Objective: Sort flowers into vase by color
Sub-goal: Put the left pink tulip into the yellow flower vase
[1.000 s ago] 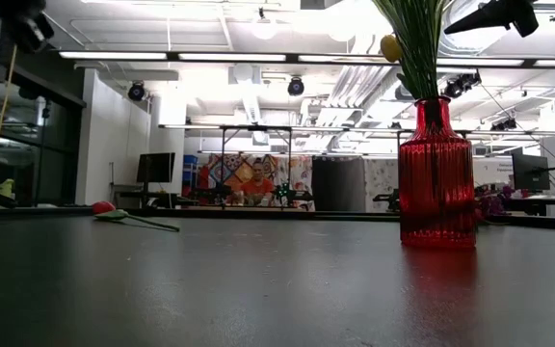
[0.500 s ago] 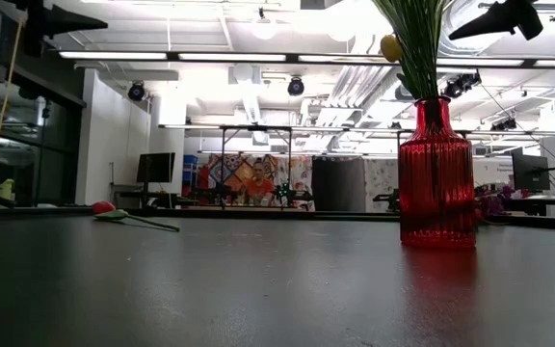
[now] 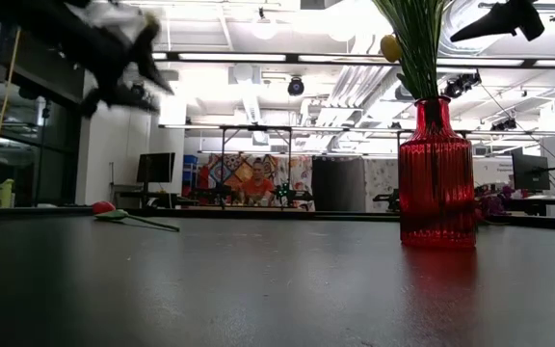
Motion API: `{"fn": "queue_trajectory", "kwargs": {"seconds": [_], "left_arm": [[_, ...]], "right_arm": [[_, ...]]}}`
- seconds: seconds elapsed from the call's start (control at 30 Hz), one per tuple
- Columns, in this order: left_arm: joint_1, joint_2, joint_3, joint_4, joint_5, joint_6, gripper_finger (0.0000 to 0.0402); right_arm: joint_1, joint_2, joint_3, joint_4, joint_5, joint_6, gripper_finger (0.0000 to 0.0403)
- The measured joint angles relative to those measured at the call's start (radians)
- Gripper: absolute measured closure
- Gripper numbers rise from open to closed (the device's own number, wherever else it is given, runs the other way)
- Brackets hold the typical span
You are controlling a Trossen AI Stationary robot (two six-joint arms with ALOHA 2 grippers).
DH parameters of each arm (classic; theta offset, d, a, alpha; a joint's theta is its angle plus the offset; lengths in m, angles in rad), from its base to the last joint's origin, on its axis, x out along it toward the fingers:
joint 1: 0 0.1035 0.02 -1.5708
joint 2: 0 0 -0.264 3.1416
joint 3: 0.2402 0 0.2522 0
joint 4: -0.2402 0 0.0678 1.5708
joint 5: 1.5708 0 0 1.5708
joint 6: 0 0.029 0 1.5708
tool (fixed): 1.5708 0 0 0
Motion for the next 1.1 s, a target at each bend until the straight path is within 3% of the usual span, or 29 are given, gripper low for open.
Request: {"fn": "queue_trajectory", "kwargs": {"seconds": [0.17,0.27,0.33,0.6,0.77,0.97,1.1], "left_arm": [[0.313,0.161,0.000,-0.075,0.426,-0.005,0.0222],[0.392,0.269,-0.001,-0.081,0.652,-0.087,0.0223],[0.412,0.328,-0.001,-0.080,0.741,-0.123,0.0223],[0.416,0.414,-0.001,-0.066,0.776,-0.170,0.0223],[0.415,0.350,0.000,-0.120,0.703,-0.202,0.0223],[0.386,0.269,0.000,-0.300,0.592,-0.276,0.0223],[0.367,0.268,0.000,-0.364,0.577,-0.343,0.0223]], "right_arm": [[0.000,0.000,0.000,-0.008,-0.025,0.008,0.0091],[0.000,0.000,0.000,-0.014,-0.025,0.010,0.0091],[0.000,0.000,0.000,-0.015,-0.025,0.011,0.0091],[0.000,0.000,0.000,-0.030,-0.046,0.010,0.0091],[0.000,0.000,0.000,-0.067,-0.055,0.019,0.0091],[0.000,0.000,0.000,-0.094,-0.046,0.034,0.0091],[-0.017,0.000,0.000,-0.098,-0.026,0.034,0.0091]]}}
